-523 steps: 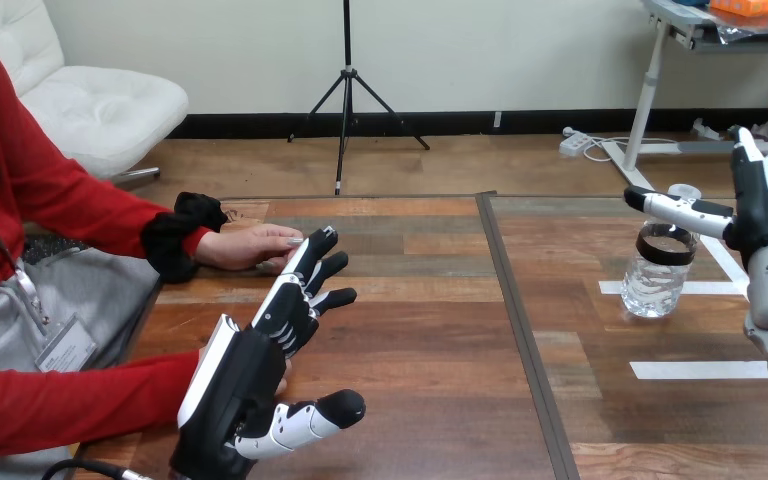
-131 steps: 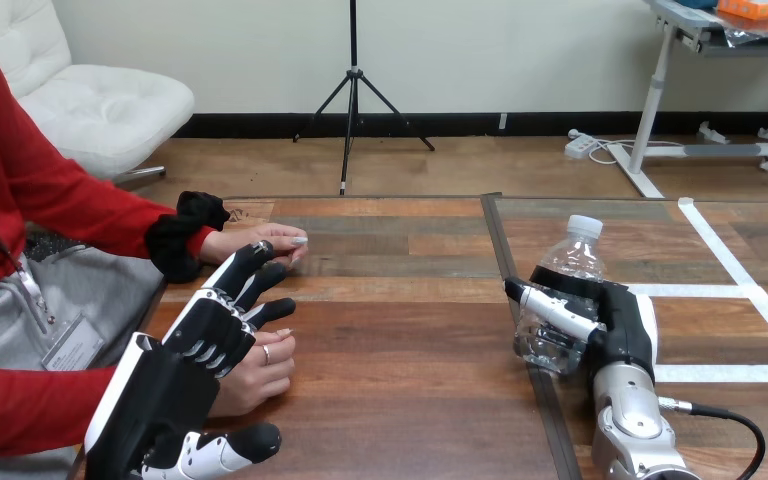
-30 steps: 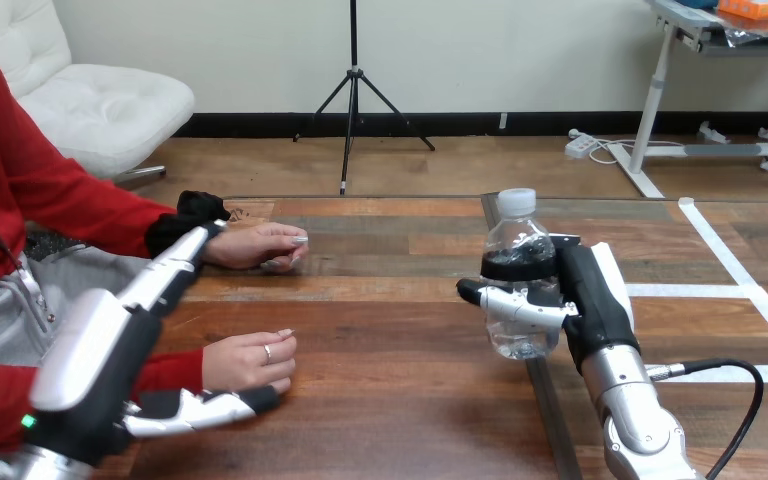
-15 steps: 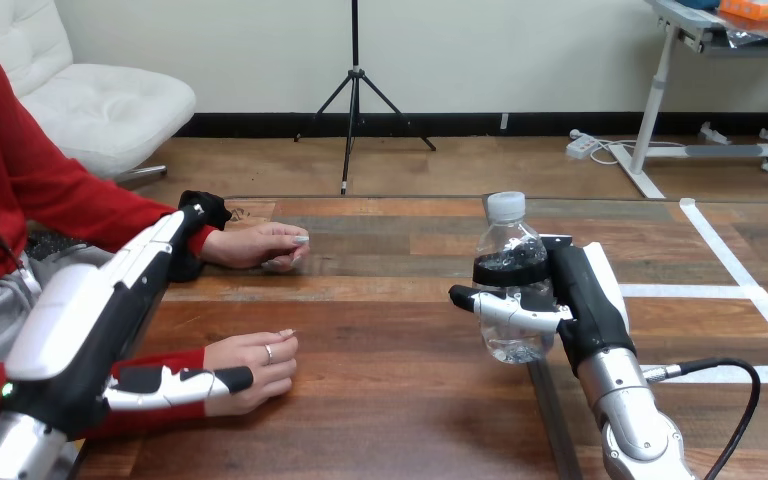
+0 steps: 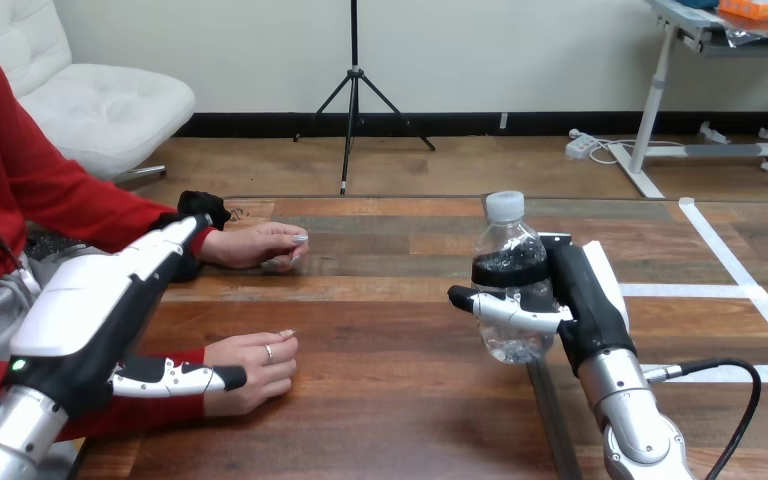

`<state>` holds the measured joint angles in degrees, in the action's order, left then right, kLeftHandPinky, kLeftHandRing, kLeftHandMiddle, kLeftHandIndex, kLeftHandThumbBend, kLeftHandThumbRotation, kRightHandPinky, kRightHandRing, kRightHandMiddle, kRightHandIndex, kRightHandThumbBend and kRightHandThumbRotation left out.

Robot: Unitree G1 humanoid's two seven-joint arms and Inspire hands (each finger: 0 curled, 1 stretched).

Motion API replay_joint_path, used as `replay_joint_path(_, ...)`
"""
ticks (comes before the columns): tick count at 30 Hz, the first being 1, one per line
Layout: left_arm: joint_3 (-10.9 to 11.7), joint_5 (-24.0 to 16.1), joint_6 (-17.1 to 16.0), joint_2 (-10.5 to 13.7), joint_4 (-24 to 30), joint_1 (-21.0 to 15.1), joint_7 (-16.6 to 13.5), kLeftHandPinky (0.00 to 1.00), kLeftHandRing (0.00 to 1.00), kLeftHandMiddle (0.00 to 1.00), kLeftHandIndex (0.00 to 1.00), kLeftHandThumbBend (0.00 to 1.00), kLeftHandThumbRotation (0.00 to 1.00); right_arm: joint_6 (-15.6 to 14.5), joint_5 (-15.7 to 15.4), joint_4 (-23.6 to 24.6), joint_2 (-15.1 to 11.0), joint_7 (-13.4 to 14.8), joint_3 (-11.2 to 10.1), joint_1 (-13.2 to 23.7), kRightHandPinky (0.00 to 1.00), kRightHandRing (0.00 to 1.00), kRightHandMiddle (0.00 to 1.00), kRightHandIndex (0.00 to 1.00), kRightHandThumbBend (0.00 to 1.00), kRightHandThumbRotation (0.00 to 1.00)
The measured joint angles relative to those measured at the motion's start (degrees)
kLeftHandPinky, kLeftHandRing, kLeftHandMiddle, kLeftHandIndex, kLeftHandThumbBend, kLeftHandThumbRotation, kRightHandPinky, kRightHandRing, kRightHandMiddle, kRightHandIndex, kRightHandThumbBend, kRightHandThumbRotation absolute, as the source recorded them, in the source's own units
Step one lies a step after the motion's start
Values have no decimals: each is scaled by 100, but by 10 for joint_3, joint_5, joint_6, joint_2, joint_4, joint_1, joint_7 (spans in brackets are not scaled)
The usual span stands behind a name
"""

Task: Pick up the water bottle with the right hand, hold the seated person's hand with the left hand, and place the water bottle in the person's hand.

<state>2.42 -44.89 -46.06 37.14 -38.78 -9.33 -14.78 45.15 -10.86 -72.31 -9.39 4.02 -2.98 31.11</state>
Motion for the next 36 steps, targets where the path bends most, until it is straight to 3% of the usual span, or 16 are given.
replay_joint_path(10, -47, -25, 29, 25, -17, -28, -13, 86, 90, 91, 95, 100, 60, 20, 4, 22, 0, -9, 0, -6, 10, 14, 18, 19, 70, 0)
replay_joint_path(19, -90, -56, 45, 43, -50, -66, -42, 87, 91, 90, 95, 100, 61, 37, 28, 54, 1, -36, -1, -13, 9, 14, 18, 19, 69, 0)
replay_joint_path(22, -106, -66, 46, 49, -63, -81, -50, 90, 93, 91, 96, 100, 66, 37, 34, 70, 1, -41, -1, -17, 9, 13, 18, 19, 69, 0)
replay_joint_path(36, -170, -78, 63, 64, -101, -125, -32, 96, 97, 95, 99, 100, 64, 33, 63, 161, 2, -67, -1, -40, 9, 13, 17, 19, 71, 0)
